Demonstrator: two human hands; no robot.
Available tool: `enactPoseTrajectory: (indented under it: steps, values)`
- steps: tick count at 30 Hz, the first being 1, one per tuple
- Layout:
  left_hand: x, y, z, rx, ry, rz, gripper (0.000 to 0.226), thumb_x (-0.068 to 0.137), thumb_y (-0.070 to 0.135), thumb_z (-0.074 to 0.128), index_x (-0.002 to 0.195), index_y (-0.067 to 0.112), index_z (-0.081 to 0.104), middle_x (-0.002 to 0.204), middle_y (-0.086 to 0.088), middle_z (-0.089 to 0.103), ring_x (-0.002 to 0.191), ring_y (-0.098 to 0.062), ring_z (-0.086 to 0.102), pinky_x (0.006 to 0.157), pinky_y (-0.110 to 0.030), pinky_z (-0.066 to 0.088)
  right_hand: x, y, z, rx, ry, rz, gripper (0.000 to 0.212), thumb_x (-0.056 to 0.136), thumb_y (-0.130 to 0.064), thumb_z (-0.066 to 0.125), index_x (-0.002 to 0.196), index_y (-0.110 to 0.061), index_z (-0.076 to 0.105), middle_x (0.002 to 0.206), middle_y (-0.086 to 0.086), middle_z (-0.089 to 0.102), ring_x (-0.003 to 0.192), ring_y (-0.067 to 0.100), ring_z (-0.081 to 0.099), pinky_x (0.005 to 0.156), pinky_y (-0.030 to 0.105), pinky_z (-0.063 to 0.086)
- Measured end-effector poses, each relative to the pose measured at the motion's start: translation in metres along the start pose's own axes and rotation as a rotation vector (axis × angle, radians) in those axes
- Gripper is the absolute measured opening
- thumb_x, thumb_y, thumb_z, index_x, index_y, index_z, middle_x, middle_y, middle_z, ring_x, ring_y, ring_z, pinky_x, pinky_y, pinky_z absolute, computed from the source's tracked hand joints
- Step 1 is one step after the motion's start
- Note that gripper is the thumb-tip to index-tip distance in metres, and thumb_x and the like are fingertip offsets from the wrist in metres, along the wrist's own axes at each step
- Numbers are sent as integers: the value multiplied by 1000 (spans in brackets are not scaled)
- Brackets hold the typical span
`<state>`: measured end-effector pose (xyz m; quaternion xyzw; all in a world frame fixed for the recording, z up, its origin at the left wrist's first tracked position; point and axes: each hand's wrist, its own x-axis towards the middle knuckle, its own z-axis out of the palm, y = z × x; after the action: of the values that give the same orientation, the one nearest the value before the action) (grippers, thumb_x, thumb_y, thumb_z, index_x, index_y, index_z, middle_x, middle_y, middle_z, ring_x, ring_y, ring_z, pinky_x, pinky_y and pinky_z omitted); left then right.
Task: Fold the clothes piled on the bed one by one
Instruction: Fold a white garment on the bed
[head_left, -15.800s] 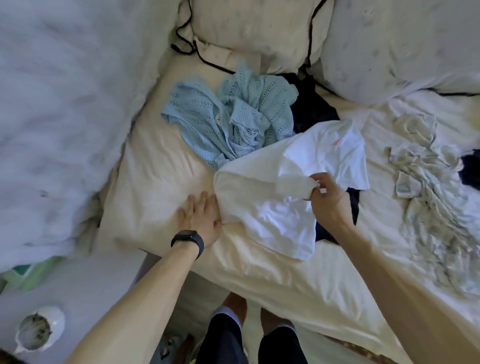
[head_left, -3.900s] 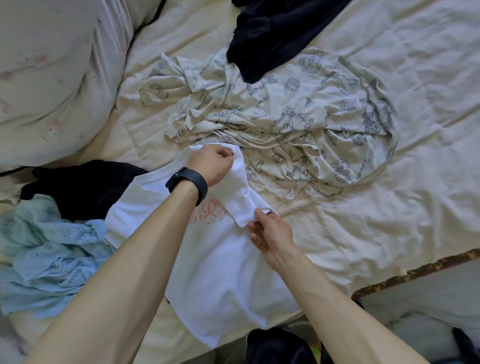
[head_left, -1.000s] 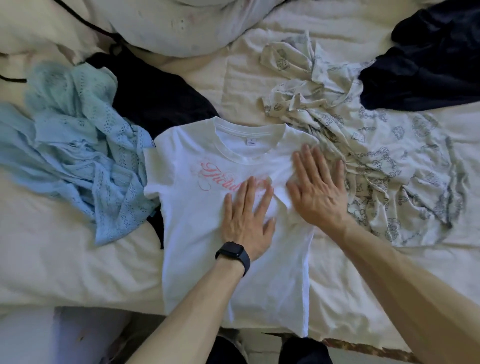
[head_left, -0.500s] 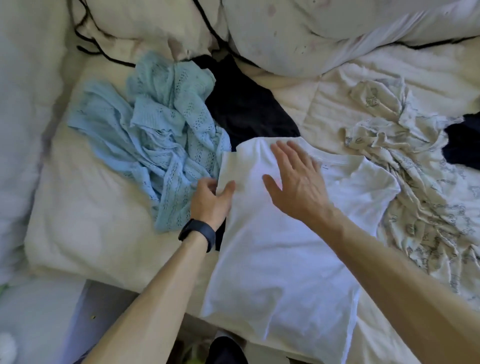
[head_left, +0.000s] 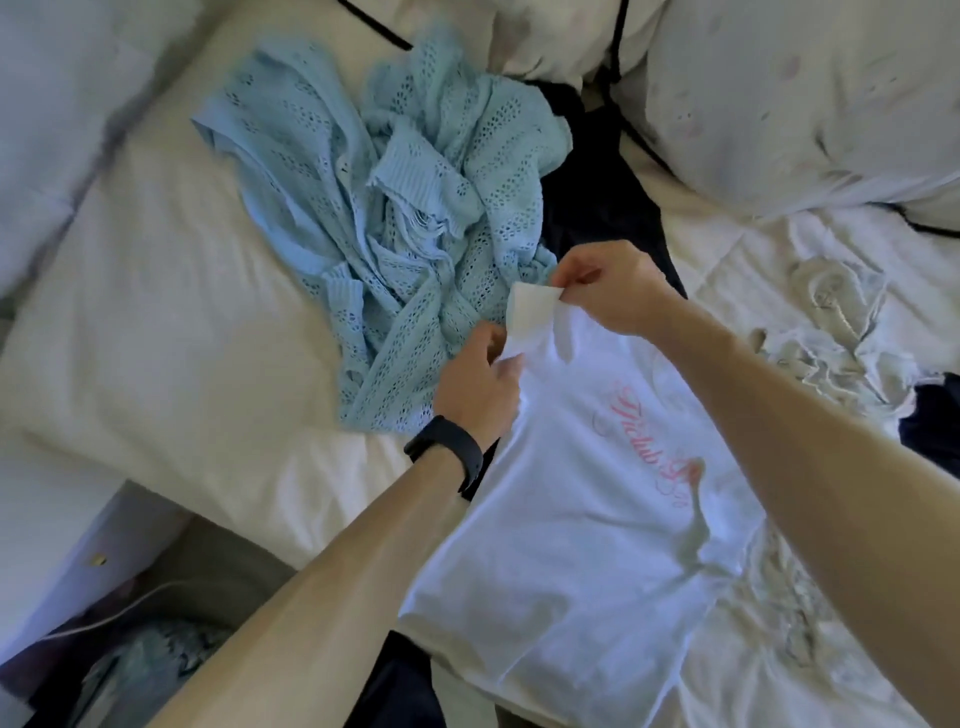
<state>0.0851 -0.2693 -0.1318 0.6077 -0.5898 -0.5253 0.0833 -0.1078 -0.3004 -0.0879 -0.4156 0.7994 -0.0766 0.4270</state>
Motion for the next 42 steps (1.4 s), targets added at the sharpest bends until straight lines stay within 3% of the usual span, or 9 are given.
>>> enactPoseTrajectory:
  steps: [4, 8, 11, 14, 17, 22, 29, 35, 42]
  values:
    - [-1, -12, 9, -14, -14, -102, 22, 92, 30, 65, 105, 24, 49, 88, 9, 63, 79, -15, 64, 59, -27, 45, -2, 6, 5, -95, -85, 25, 25, 79, -16, 71, 87, -39, 67, 85, -25, 64, 101, 11, 61, 106, 42, 39]
    - [-4, -19, 11, -56, -108, -114, 47, 76, 36, 79, 105, 33, 42, 81, 24, 60, 67, 14, 55, 51, -8, 38, 4, -3, 17, -287, -118, -11, 29, 82, -30, 74, 106, -40, 63, 95, -20, 62, 109, 12, 56, 92, 35, 25]
    - [-7, -21, 12, 25, -76, -58, 35, 79, 31, 77, 95, 29, 45, 76, 17, 56, 65, 6, 52, 50, -13, 33, -1, 3, 21, -315, -29, -82, 15, 88, -25, 69, 100, -33, 73, 105, -13, 65, 119, 18, 52, 93, 37, 28]
    - [-20, -12, 15, 159, 63, 192, 13, 86, 17, 64, 83, 23, 53, 75, 7, 54, 70, -10, 52, 61, -26, 42, -31, 22, 17, -83, 188, -177, 16, 86, -10, 71, 92, -24, 79, 119, -11, 63, 127, 23, 51, 100, 43, 40]
    - [-43, -3, 25, 344, 235, 618, 16, 75, 9, 51, 79, 16, 65, 76, -5, 57, 70, -31, 53, 60, -36, 41, -78, 62, 11, 44, 359, -230, 22, 86, 1, 69, 88, -17, 80, 130, 1, 62, 125, 26, 54, 104, 26, 39]
    - [-79, -21, 52, 797, -39, 992, 35, 63, 7, 74, 94, 24, 71, 94, 1, 62, 83, -24, 58, 66, -34, 45, -129, 148, 9, -97, 259, -73, 36, 92, 10, 59, 98, -16, 82, 135, 9, 62, 124, 33, 56, 104, 35, 43]
    - [-74, -31, 56, 763, -105, 583, 76, 64, 25, 73, 136, 25, 46, 139, -6, 44, 109, -32, 55, 80, -42, 47, -109, 151, 18, 252, 262, 132, 35, 94, -46, 69, 119, -23, 61, 108, -17, 65, 94, 6, 65, 87, 29, 50]
    - [-62, -14, 53, 641, -203, 322, 77, 73, 81, 55, 126, 25, 51, 119, 3, 53, 106, -23, 50, 86, -37, 44, -60, 116, 15, 203, 178, 215, 58, 90, -62, 60, 60, -20, 34, 47, -13, 33, 44, 7, 38, 57, 32, 34]
    - [-63, -24, 36, 600, -271, 465, 56, 75, 16, 68, 130, 17, 57, 121, -8, 53, 101, -36, 54, 80, -44, 49, -59, 118, 13, -10, 264, 249, 60, 83, -74, 56, 91, -15, 60, 75, -6, 61, 80, 24, 61, 67, 36, 47]
